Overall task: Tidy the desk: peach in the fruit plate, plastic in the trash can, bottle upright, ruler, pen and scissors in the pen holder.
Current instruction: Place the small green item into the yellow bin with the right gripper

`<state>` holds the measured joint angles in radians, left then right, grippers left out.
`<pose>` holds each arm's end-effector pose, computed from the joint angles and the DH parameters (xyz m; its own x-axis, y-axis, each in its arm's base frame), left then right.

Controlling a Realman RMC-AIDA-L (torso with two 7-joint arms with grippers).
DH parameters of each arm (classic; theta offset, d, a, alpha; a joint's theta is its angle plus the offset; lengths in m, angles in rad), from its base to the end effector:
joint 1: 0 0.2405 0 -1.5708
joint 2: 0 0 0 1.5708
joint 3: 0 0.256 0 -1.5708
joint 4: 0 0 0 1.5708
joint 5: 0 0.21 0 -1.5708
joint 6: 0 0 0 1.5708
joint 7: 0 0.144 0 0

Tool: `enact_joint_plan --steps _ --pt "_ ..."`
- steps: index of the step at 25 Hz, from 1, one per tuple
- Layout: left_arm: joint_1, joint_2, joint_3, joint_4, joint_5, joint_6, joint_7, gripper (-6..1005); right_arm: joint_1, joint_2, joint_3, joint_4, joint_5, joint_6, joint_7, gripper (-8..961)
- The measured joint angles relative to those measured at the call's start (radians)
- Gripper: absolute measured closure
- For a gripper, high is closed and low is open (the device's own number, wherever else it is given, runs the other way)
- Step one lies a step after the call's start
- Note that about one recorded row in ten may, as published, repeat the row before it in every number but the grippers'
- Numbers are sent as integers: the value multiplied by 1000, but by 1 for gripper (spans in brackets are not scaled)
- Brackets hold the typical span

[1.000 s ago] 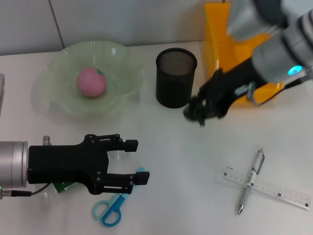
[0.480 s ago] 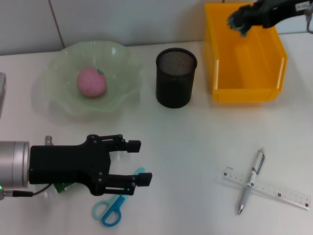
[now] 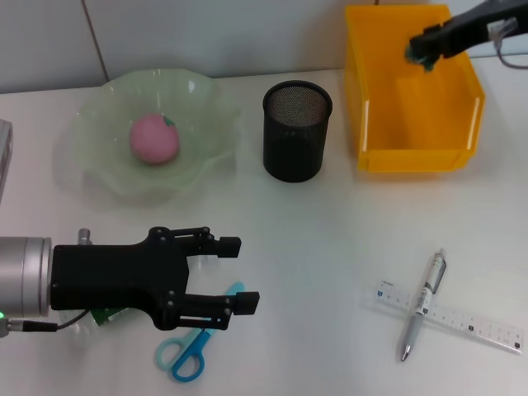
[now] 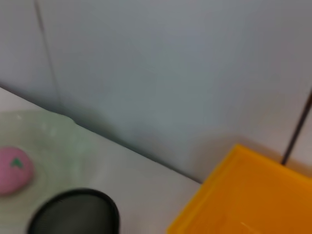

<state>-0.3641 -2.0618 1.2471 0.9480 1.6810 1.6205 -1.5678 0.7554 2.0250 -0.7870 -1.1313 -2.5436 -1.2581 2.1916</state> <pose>-0.2124 0.2874 -0.0179 0.8390 0.3034 0.4516 0.2954 -0.9511 0.0901 0.2032 0.4432 0.1021 0.8078 -0.5316 -0.2548 -0.5596 -0.5556 -0.6150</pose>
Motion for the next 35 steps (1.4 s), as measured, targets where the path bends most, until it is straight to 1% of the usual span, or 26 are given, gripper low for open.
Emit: enact_joint_plan --steps 1,3,5,10,15,20,26,31,32,34,35 --pt "0 0 0 0 0 0 0 209 0 0 0 0 0 0 0 747" --pt "0 0 0 0 0 0 0 210 9 -1 -16 61 -29 58 2 709" --pt "0 0 0 0 0 1 0 211 12 -1 -21 79 -37 77 3 672" --pt "-1 0 0 0 0 2 -1 214 13 0 -22 84 -39 89 5 577" --pt "-2 0 0 0 0 2 -1 216 12 1 -22 85 -41 94 5 344" --pt "-3 0 0 0 0 2 -1 219 7 1 -21 80 -37 96 5 215" --pt "-4 0 0 0 0 2 -1 222 5 1 -15 67 -27 92 6 215" --pt "-4 0 0 0 0 2 -2 225 -9 8 -18 19 20 70 6 214" --pt "-4 0 0 0 0 2 -2 225 -21 11 -17 -15 54 39 7 214" --pt "-4 0 0 0 0 2 -2 226 -26 11 -15 -36 76 16 7 214" --pt "-4 0 0 0 0 3 -1 227 -42 12 -11 -79 126 -30 7 214"
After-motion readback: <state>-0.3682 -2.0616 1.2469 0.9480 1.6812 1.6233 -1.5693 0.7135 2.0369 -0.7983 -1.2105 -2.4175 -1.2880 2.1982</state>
